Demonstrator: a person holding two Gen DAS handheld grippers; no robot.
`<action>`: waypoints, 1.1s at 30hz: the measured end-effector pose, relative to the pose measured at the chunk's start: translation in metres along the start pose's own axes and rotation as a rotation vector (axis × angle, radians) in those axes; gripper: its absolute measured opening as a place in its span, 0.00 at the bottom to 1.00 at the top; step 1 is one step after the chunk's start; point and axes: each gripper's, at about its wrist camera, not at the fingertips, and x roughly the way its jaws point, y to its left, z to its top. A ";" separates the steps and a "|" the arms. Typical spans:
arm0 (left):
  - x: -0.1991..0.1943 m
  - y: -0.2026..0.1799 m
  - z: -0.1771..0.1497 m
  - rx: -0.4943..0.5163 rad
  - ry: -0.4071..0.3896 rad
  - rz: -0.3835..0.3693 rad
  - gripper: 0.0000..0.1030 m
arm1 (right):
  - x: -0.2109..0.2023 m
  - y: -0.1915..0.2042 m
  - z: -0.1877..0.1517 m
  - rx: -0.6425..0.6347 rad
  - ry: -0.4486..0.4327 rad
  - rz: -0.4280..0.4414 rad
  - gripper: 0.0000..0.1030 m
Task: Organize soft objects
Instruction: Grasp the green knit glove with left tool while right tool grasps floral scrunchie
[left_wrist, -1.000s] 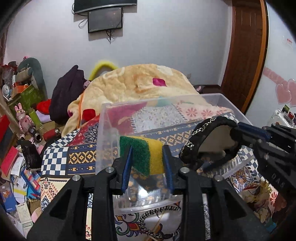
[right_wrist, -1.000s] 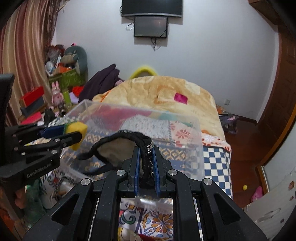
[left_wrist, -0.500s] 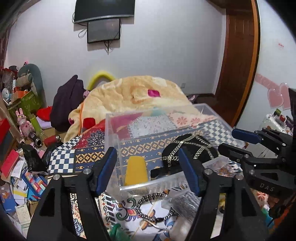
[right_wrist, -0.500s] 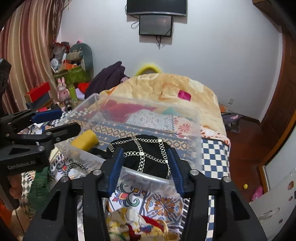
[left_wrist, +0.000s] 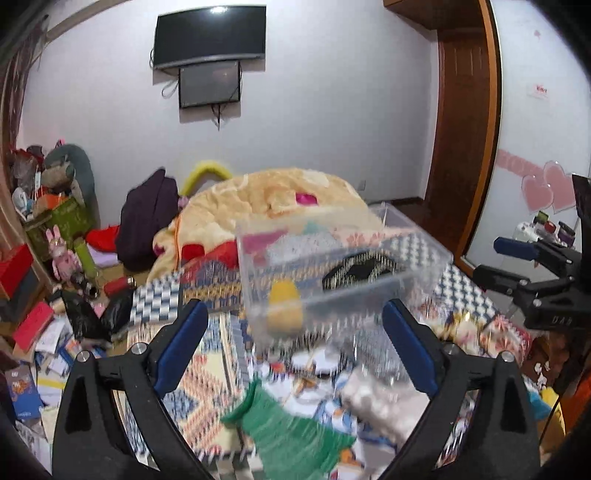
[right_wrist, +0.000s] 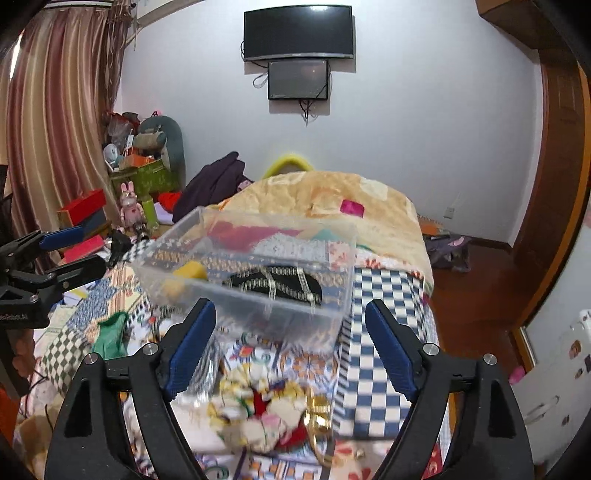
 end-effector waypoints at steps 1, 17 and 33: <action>0.001 0.001 -0.005 -0.003 0.016 0.000 0.94 | 0.001 0.000 -0.005 -0.002 0.014 -0.004 0.79; 0.024 0.010 -0.084 -0.106 0.218 0.006 0.94 | 0.025 -0.011 -0.055 0.089 0.180 0.006 0.50; 0.019 0.004 -0.099 -0.122 0.235 -0.017 0.40 | 0.015 -0.009 -0.058 0.062 0.166 -0.023 0.20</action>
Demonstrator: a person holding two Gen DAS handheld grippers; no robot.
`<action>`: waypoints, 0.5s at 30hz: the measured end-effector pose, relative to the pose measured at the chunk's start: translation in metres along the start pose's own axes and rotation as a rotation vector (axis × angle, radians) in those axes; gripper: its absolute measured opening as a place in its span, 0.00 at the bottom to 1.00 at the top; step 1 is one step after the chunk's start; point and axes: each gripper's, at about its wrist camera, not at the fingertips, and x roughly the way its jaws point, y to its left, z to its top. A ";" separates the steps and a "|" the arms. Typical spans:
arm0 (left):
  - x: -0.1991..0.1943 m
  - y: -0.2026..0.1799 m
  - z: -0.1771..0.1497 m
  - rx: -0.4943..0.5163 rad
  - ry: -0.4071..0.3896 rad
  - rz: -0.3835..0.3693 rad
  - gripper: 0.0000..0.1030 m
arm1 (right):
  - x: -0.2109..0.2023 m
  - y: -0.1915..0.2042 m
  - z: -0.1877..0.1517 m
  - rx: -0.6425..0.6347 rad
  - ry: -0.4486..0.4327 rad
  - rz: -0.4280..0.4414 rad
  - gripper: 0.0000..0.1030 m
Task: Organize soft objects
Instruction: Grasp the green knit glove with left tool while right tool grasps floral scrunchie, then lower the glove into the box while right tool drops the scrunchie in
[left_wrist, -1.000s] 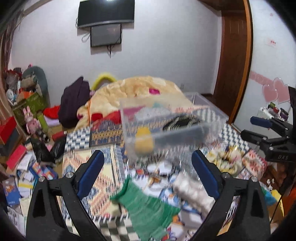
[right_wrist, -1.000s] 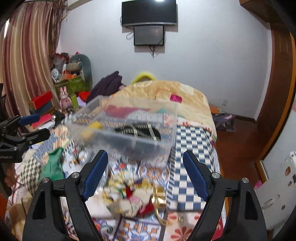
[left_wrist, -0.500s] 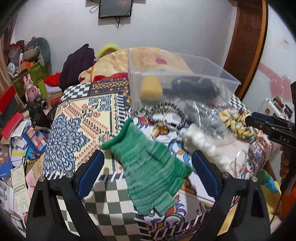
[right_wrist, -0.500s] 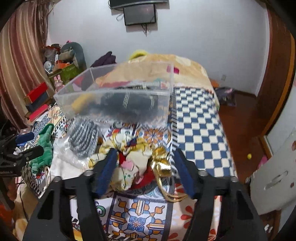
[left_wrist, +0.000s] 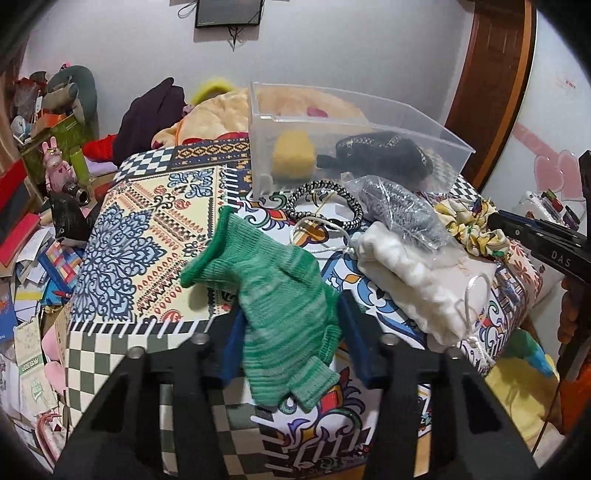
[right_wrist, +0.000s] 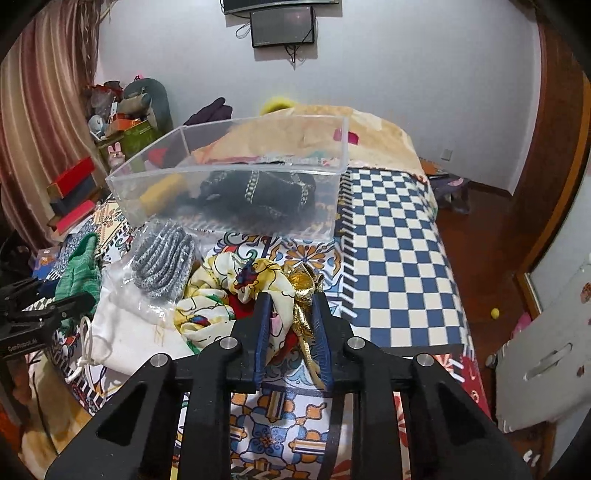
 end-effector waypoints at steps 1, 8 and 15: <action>-0.002 0.000 0.000 0.001 -0.004 0.001 0.34 | -0.001 -0.001 0.001 -0.001 -0.001 0.000 0.21; -0.019 0.004 0.004 -0.003 -0.042 0.003 0.23 | -0.010 -0.003 0.007 0.007 -0.012 -0.010 0.34; -0.030 0.003 0.010 -0.005 -0.077 -0.015 0.22 | -0.003 0.012 0.010 -0.050 -0.017 -0.002 0.34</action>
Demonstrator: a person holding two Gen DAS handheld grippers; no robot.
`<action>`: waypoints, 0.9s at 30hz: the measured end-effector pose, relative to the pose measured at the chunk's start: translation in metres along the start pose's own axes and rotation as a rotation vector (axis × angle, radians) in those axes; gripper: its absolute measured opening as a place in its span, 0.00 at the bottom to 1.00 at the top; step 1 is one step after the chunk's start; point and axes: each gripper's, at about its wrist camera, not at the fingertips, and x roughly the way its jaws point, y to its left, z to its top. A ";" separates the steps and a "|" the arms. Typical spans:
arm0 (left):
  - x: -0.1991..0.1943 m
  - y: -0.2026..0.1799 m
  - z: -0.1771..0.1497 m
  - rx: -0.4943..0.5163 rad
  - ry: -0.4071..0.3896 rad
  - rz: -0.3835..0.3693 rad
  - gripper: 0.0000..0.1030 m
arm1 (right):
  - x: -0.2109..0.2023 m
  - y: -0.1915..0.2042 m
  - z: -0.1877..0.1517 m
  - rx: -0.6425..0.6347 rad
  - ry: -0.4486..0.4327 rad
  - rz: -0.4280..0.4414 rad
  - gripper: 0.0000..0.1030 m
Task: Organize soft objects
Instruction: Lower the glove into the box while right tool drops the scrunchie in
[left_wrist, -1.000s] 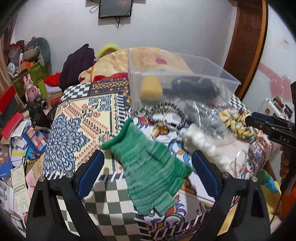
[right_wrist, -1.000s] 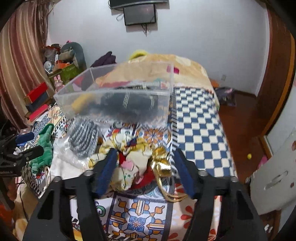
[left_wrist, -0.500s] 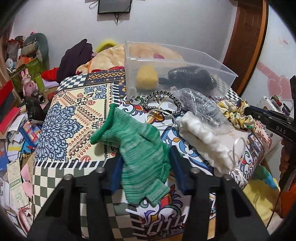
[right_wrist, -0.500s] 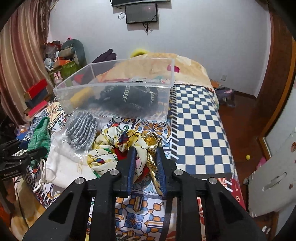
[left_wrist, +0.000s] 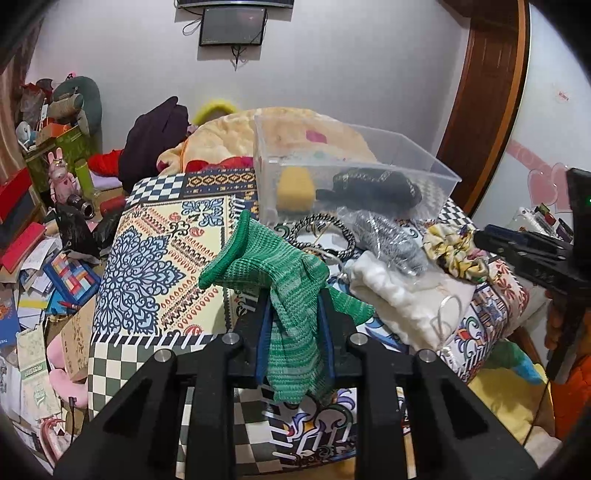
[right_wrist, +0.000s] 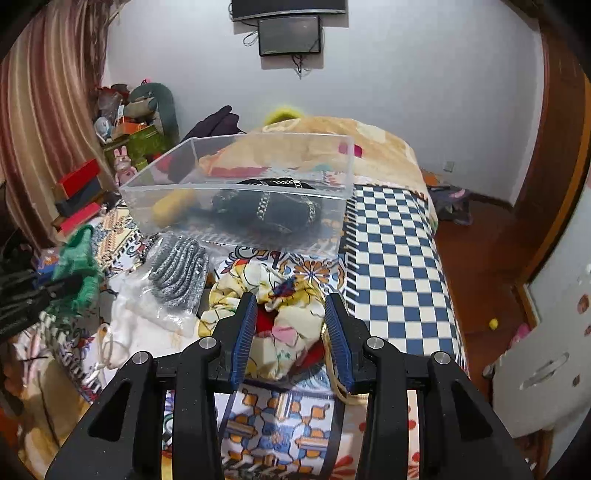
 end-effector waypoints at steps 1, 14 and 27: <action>-0.001 -0.001 0.001 0.003 -0.003 -0.002 0.22 | 0.006 0.001 0.002 -0.010 0.007 -0.004 0.34; -0.009 -0.005 0.018 0.023 -0.058 -0.018 0.22 | 0.034 -0.005 0.008 -0.045 0.060 0.012 0.09; -0.014 -0.019 0.075 0.082 -0.186 -0.029 0.22 | -0.024 -0.010 0.048 -0.007 -0.155 0.021 0.06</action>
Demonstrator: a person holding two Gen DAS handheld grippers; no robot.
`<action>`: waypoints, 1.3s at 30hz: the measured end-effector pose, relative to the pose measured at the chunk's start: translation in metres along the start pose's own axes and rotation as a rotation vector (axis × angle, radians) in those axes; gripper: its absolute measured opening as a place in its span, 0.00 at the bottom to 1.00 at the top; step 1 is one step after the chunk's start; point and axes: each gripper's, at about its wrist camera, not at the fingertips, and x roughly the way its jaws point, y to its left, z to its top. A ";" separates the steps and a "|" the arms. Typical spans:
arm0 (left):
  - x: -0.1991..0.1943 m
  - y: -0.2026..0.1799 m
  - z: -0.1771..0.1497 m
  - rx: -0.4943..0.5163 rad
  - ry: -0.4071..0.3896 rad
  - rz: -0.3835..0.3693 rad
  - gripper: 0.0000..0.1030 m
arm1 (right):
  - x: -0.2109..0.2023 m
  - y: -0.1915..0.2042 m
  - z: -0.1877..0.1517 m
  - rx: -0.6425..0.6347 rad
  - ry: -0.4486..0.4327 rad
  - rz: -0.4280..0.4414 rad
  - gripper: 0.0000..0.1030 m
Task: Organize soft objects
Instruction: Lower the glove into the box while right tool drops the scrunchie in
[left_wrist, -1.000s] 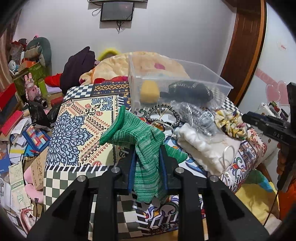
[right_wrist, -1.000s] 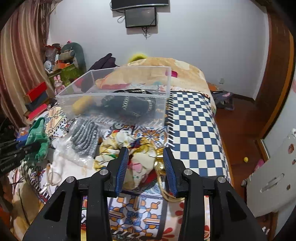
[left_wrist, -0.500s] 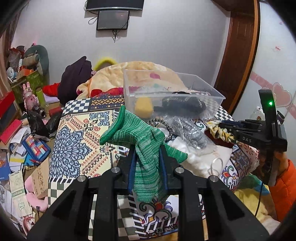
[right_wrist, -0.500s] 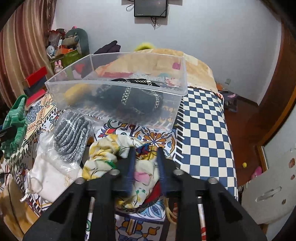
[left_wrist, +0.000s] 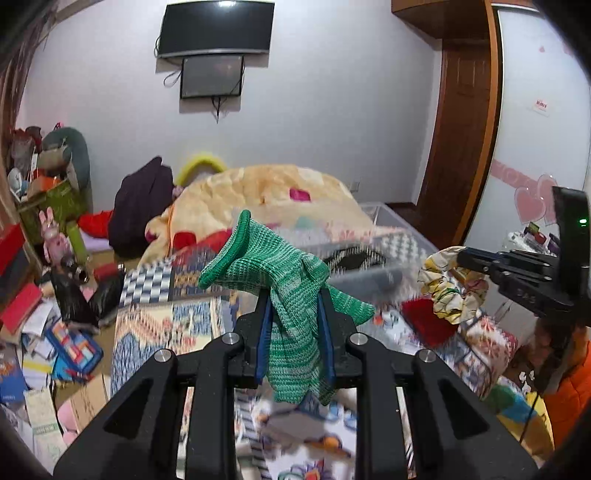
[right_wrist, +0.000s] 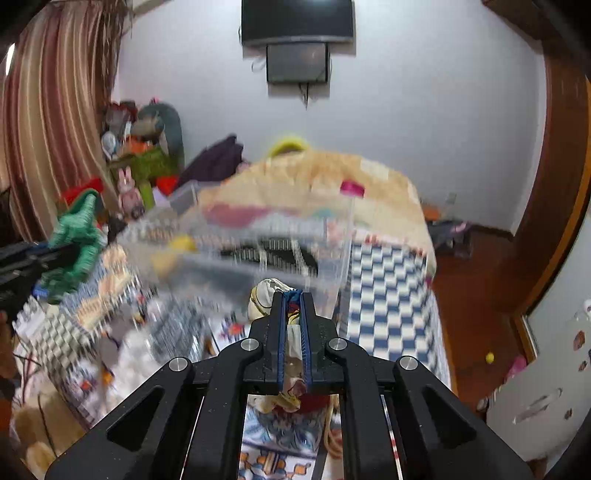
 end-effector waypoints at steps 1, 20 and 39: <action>0.002 -0.001 0.006 0.000 -0.011 -0.006 0.22 | -0.003 0.000 0.007 0.001 -0.023 0.001 0.06; 0.090 -0.015 0.053 0.038 0.043 -0.031 0.22 | 0.039 0.015 0.053 0.100 -0.122 0.021 0.06; 0.145 -0.020 0.037 0.047 0.212 -0.065 0.35 | 0.093 0.021 0.030 0.059 0.087 0.019 0.10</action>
